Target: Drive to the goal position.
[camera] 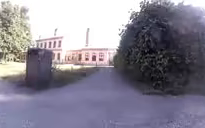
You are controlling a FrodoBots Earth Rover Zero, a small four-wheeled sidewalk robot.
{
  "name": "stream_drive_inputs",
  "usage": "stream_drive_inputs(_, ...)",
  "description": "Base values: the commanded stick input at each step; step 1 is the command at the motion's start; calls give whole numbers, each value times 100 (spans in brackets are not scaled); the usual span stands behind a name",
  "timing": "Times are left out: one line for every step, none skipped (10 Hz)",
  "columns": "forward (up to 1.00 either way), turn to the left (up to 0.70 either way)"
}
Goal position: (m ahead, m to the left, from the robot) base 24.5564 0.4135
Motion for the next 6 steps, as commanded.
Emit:
stream_drive_inputs(60, 0)
stream_drive_inputs(60, 0)
stream_drive_inputs(60, 0)
stream_drive_inputs(60, 0)
stream_drive_inputs(60, 0)
stream_drive_inputs(60, 0)
